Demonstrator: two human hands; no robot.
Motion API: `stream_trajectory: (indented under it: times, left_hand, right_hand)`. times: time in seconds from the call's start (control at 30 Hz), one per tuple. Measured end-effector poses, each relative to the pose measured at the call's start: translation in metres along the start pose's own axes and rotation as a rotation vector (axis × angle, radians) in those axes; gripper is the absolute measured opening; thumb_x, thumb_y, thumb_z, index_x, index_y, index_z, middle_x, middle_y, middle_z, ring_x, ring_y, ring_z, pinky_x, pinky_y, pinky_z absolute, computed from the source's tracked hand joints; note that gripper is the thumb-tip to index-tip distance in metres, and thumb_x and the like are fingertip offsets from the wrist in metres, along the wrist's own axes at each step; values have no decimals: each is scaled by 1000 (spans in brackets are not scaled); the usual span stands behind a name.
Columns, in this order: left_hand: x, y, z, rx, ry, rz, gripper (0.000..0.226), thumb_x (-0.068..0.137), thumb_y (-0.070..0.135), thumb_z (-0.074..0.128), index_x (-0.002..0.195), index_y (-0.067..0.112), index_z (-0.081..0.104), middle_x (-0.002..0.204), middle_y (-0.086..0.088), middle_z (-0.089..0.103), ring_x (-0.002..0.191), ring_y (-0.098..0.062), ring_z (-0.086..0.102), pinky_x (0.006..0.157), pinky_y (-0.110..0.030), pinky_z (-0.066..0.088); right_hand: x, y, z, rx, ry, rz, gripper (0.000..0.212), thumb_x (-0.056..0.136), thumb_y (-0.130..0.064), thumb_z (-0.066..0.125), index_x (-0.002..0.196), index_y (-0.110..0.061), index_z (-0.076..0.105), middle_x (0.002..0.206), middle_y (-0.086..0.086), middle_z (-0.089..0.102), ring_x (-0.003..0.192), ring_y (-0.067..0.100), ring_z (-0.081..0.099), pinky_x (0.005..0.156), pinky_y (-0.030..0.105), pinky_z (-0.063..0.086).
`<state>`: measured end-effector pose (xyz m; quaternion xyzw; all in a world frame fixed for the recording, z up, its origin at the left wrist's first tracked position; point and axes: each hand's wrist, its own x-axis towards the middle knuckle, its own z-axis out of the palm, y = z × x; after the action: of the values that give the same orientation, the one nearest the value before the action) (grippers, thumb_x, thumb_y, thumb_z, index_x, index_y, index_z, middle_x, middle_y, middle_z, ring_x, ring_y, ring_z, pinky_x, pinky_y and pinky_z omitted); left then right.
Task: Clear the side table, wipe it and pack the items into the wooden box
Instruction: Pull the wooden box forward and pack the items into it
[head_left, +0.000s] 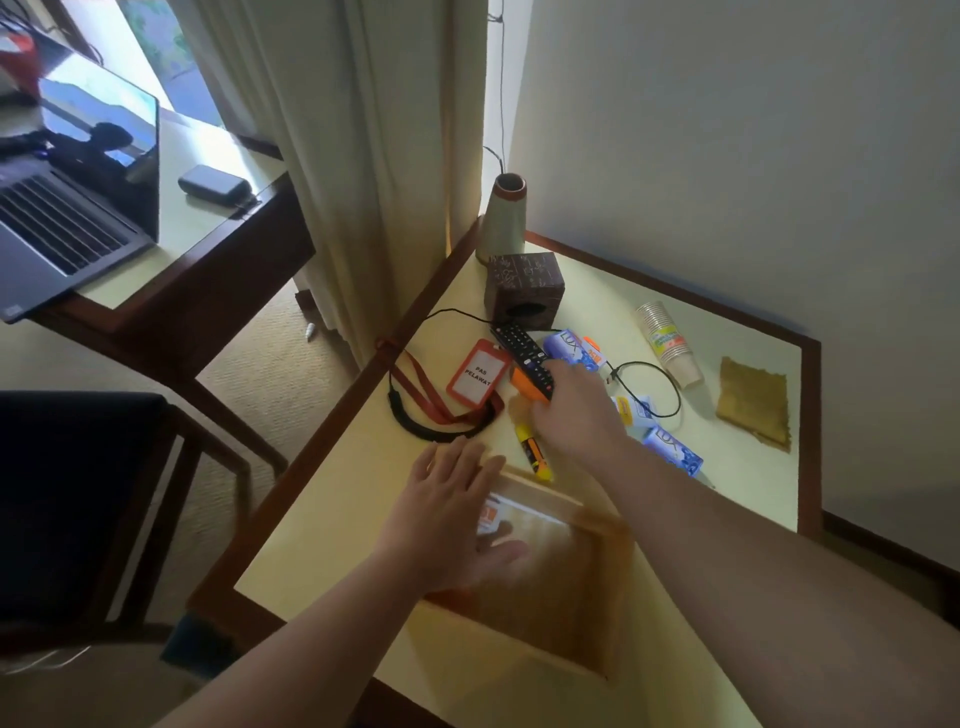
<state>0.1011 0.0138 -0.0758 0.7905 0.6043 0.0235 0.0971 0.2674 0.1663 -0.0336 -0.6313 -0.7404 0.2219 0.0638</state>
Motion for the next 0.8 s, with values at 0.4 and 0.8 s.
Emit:
stream_trajectory:
  times: [0.4, 0.8]
  left_hand:
    - [3, -6, -2, -3, -14, -11, 92, 83, 84, 49, 154, 27, 36, 159, -2, 40, 149, -28, 31, 126, -54, 18]
    - [1, -5, -11, -128, 39, -39, 86, 88, 88, 34, 153, 32, 41, 155, 7, 43, 147, -20, 31, 127, -46, 17]
  right_hand:
    - [70, -1, 35, -194, 6, 162, 57, 91, -40, 71, 138, -16, 48, 129, 15, 51, 118, 32, 53, 90, 49, 57]
    - [1, 46, -6, 99, -198, 100, 48, 68, -25, 90, 109, -16, 66, 92, -5, 66, 79, 8, 63, 65, 23, 53]
